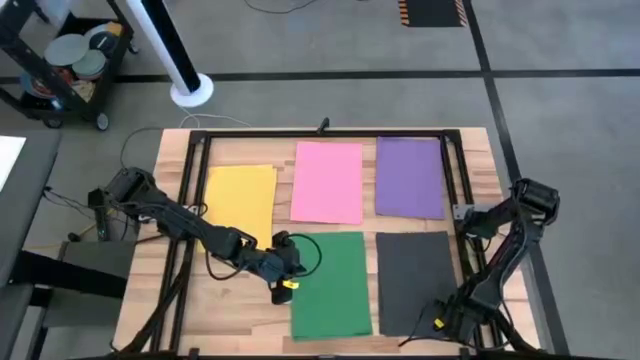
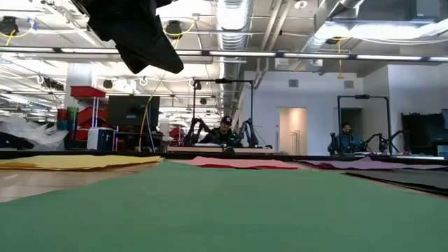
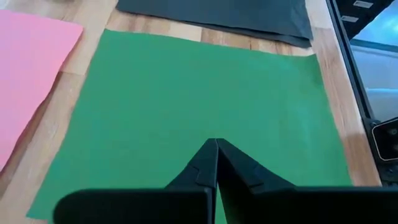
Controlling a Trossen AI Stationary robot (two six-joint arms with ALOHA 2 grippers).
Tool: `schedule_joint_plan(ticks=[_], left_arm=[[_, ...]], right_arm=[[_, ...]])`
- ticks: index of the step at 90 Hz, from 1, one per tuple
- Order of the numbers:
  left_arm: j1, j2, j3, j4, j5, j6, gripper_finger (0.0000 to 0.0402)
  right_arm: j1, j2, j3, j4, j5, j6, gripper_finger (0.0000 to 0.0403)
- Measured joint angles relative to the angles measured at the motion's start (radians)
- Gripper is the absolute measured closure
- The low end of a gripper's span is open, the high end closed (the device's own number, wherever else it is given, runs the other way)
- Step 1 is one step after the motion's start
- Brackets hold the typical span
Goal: Organize paper
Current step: Adjust the stacked papers on the table
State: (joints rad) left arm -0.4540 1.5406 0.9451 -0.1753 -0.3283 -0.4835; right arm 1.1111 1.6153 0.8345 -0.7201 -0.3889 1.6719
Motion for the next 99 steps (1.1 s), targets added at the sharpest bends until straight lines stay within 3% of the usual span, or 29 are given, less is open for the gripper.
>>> schedule_joint_plan(ticks=[99], left_arm=[[0.000,0.000,0.000,-0.018,-0.016,0.000,0.0401]], right_arm=[[-0.027,0.008,0.000,0.005,0.028,-0.043,0.0403]])
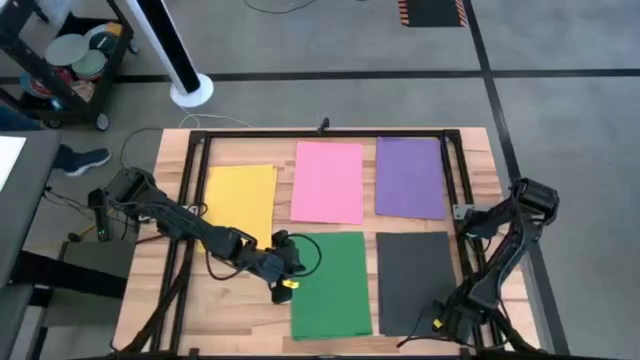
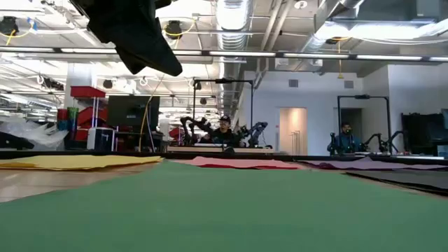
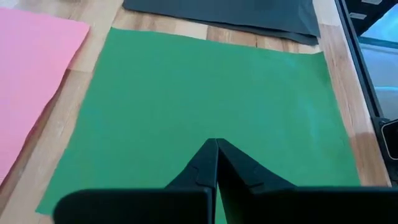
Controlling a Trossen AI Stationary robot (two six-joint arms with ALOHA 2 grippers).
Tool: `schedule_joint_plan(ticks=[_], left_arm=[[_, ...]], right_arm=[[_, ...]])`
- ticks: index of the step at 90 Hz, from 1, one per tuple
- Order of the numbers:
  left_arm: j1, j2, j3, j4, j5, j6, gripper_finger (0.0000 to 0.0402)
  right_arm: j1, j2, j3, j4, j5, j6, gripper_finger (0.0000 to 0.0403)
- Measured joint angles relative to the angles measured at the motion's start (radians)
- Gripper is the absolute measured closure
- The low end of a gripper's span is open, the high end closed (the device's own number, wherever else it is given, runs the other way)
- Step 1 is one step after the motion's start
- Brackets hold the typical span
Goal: Organize paper
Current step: Adjust the stacked papers on the table
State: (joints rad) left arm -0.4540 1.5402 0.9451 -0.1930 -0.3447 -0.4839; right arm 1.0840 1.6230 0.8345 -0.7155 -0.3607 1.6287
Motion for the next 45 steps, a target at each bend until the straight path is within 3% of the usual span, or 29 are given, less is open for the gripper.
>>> schedule_joint_plan(ticks=[45], left_arm=[[0.000,0.000,0.000,-0.003,-0.001,-0.001,0.0401]], right_arm=[[-0.001,0.019,-0.011,0.008,0.002,-0.033,0.0403]])
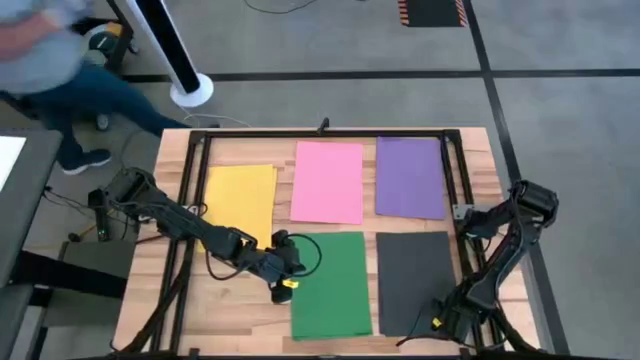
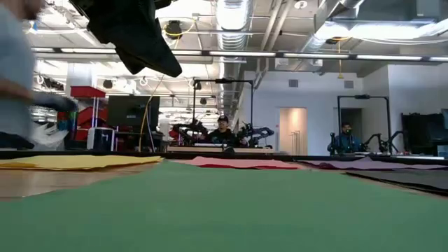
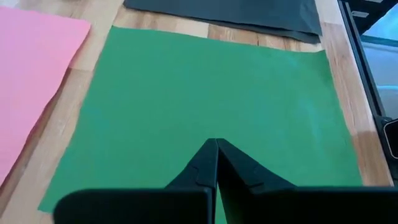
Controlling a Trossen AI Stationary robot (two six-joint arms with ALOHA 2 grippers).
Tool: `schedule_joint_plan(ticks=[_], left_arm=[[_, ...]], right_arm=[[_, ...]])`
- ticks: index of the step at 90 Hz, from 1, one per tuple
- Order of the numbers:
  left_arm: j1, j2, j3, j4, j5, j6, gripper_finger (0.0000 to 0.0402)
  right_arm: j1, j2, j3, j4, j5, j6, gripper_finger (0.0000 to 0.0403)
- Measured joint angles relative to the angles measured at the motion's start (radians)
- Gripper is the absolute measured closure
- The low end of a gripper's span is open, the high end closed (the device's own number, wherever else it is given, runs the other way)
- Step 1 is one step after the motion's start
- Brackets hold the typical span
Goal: Organize paper
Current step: Adjust the stacked papers on the table
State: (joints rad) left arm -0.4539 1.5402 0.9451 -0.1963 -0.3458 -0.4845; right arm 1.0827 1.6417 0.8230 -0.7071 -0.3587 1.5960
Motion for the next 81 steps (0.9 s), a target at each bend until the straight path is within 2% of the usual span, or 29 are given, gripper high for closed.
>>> schedule_joint_plan(ticks=[81], left_arm=[[0.000,0.000,0.000,-0.022,-0.021,-0.002,0.0401]], right_arm=[[-0.007,-0.001,0.015,0.000,-0.032,-0.053,0.0403]])
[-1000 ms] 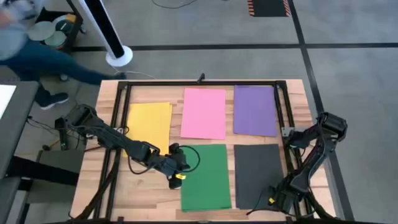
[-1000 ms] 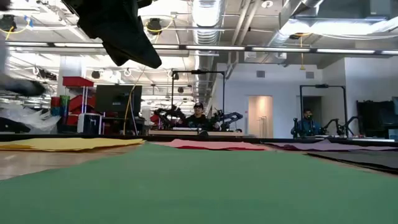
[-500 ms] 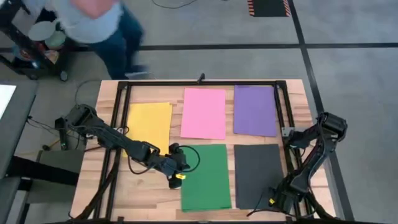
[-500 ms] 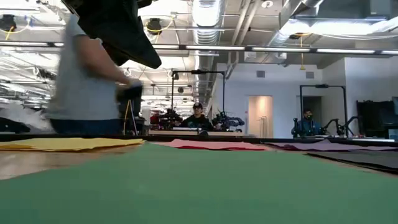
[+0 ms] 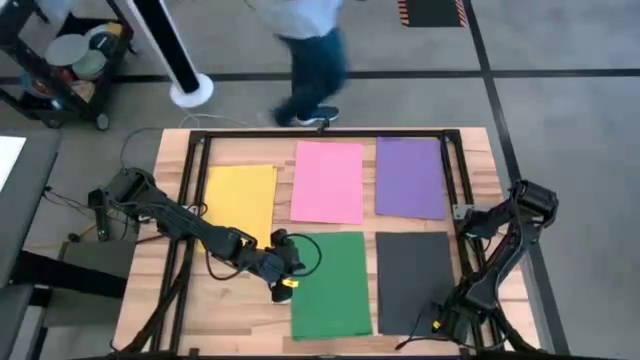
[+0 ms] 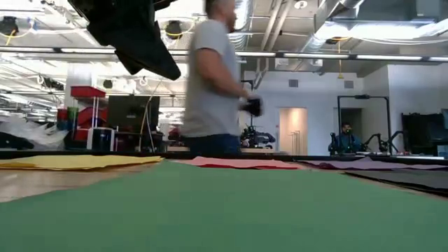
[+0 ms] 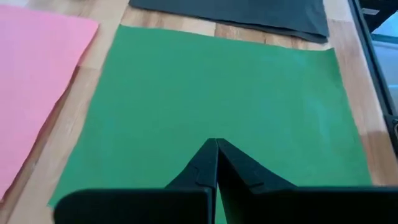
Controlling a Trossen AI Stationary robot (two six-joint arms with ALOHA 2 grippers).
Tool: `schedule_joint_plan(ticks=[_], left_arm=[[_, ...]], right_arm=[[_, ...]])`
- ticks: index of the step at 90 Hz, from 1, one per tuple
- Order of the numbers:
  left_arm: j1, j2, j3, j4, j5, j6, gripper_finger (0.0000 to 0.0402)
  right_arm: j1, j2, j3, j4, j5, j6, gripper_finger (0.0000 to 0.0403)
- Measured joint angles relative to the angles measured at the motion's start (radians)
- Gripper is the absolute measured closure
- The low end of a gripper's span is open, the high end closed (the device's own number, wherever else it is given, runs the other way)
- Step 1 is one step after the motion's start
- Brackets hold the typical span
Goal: Organize paper
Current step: Adjust the stacked papers on the table
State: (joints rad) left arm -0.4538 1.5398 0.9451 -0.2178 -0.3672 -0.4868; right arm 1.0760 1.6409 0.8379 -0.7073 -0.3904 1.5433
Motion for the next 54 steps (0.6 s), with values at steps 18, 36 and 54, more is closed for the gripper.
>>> schedule_joint_plan(ticks=[18,36,54], left_arm=[[0.000,0.000,0.000,-0.003,-0.003,-0.004,0.0401],[-0.001,0.000,0.000,-0.002,-0.005,-0.004,0.0401],[-0.005,0.000,0.000,-0.002,-0.014,-0.004,0.0401]], right_arm=[[-0.018,0.000,-0.006,0.011,-0.012,-0.009,0.0403],[-0.041,0.000,-0.002,0.110,0.061,-0.052,0.0403],[-0.072,0.001,-0.005,0.152,0.137,-0.079,0.0403]])
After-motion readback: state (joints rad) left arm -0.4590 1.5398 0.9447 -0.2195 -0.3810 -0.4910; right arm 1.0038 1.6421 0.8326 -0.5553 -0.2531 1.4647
